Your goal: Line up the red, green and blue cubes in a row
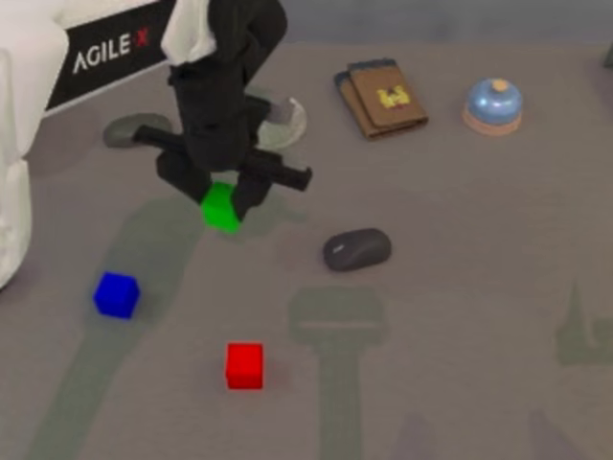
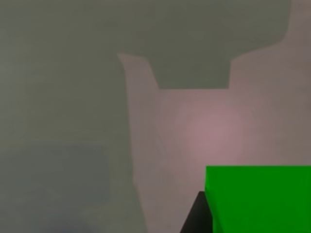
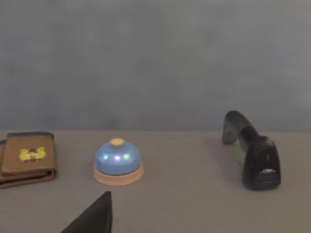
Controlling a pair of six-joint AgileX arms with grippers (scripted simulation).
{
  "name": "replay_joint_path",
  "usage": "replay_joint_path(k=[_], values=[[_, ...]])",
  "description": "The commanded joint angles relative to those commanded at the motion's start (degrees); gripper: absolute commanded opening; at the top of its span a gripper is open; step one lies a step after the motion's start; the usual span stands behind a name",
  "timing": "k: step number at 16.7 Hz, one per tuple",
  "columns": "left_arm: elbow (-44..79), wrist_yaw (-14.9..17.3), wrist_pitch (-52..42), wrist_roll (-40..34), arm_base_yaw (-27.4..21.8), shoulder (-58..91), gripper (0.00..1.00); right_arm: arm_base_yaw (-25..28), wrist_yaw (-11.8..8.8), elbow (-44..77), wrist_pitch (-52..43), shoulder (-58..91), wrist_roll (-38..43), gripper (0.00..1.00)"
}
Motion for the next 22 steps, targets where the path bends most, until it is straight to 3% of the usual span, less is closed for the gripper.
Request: replay_joint_path(k=[8, 11, 14, 22], values=[[-7.72, -0.59, 0.40, -34.31, -16.27, -6.05, 0.00, 0.00, 0.00, 0.00, 0.00, 0.00, 0.00, 1.00], [-10.21, -0.83, 0.98, -43.03, -21.13, -8.54, 0.00, 0.00, 0.00, 0.00, 0.00, 0.00, 0.00, 1.00], [-11.41, -0.97, 1.40, -46.28, -23.21, -9.89, 0.00, 0.00, 0.00, 0.00, 0.00, 0.00, 0.00, 1.00], [-14.14, -0.93, 5.43, -46.18, -22.84, -8.54, 0.00, 0.00, 0.00, 0.00, 0.00, 0.00, 0.00, 1.00]])
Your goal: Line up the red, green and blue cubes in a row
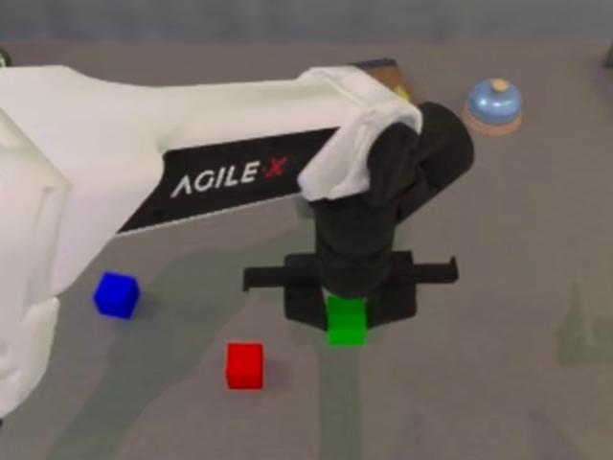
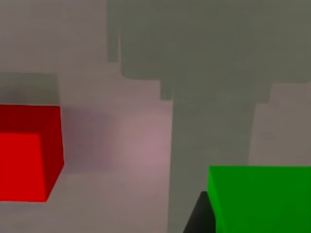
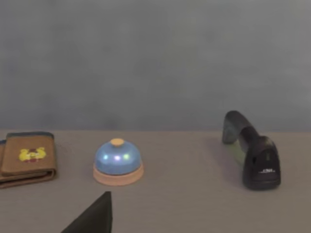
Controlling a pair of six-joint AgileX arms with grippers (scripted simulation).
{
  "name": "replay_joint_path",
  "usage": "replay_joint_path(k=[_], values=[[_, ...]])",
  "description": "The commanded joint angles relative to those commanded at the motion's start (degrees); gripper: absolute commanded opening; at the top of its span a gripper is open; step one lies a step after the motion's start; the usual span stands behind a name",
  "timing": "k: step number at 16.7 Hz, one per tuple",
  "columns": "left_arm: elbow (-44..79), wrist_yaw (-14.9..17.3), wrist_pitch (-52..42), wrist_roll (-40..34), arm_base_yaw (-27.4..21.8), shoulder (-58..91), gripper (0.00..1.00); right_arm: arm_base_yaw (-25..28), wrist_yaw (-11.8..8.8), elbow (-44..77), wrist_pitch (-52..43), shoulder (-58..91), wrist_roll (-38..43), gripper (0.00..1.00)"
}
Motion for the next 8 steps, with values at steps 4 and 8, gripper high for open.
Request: replay_joint_path(k=[4, 8], values=[[-5.42, 0.02, 8.13, 0.07, -0.12, 2.38, 0.00, 0.00, 0.00, 0.00, 0.00, 0.00, 0.00, 1.00], [-6.91, -0.01, 10.05, 0.11, -0.22, 3.09, 0.00, 0.00, 0.00, 0.00, 0.00, 0.00, 0.00, 1.00]])
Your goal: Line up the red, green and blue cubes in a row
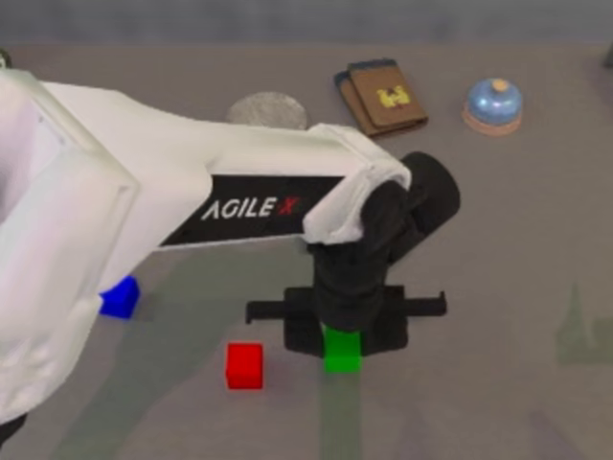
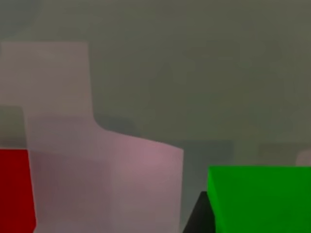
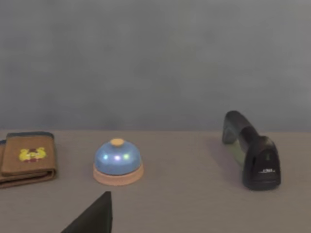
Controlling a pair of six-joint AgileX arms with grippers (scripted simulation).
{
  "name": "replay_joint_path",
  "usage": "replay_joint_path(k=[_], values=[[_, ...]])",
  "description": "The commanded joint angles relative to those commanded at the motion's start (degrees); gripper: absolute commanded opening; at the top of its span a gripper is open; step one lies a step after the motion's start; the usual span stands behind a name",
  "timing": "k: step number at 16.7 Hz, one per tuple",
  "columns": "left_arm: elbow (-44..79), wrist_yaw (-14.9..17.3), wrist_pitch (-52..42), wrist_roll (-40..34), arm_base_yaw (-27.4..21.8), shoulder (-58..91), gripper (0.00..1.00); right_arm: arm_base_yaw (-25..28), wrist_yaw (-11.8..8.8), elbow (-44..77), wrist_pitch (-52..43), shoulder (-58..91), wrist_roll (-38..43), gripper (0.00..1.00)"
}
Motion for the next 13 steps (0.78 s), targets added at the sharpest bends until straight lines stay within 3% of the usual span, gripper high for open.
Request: replay_joint_path(k=[2, 13], values=[[0.00, 0.00, 0.00, 0.00, 0.00, 0.00, 0.00, 0.00, 0.00, 0.00, 0.00, 0.00, 0.00, 1.00], [0.00, 0.00, 0.00, 0.00, 0.00, 0.00, 0.83, 0.00, 0.00, 0.00, 0.00, 0.00, 0.00, 1.00]])
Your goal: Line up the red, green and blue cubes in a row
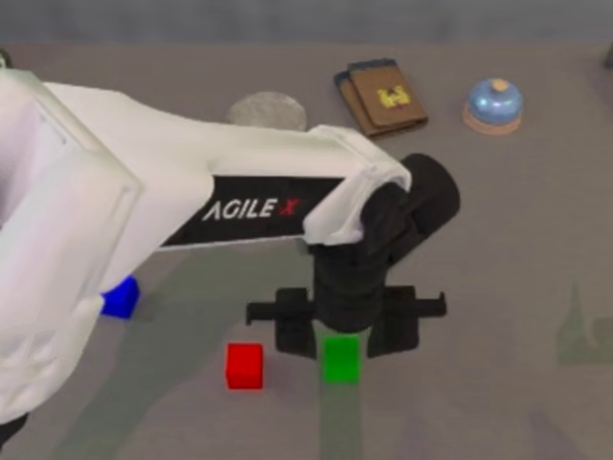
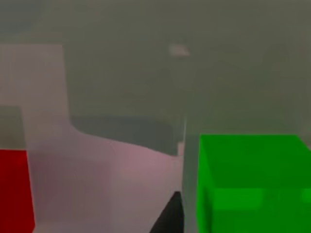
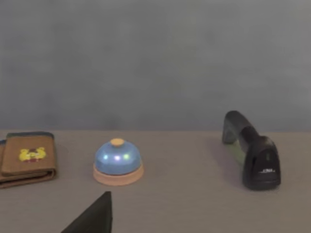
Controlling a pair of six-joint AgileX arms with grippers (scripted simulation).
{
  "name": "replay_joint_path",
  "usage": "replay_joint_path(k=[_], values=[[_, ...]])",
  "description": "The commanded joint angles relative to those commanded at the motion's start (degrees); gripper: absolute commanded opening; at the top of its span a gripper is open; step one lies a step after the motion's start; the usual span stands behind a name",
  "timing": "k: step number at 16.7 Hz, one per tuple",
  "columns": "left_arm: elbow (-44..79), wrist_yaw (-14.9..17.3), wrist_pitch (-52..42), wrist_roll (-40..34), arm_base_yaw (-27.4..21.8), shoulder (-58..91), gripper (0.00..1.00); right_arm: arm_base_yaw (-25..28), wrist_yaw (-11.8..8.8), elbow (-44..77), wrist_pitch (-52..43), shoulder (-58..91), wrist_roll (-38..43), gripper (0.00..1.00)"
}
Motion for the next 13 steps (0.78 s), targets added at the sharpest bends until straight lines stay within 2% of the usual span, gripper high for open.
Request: replay_joint_path(k=[2, 3, 13], values=[[0.00, 0.00, 0.00, 0.00, 0.00, 0.00, 0.98, 0.00, 0.00, 0.00, 0.00, 0.00, 0.00, 1.00], [0.00, 0.00, 0.00, 0.00, 0.00, 0.00, 1.00, 0.00, 0.00, 0.00, 0.00, 0.00, 0.00, 1.00], [0.90, 0.00, -0.99, -0.09, 0.06, -0.29, 1.00, 0.00, 0.00, 0.00, 0.00, 0.00, 0.00, 1.00]])
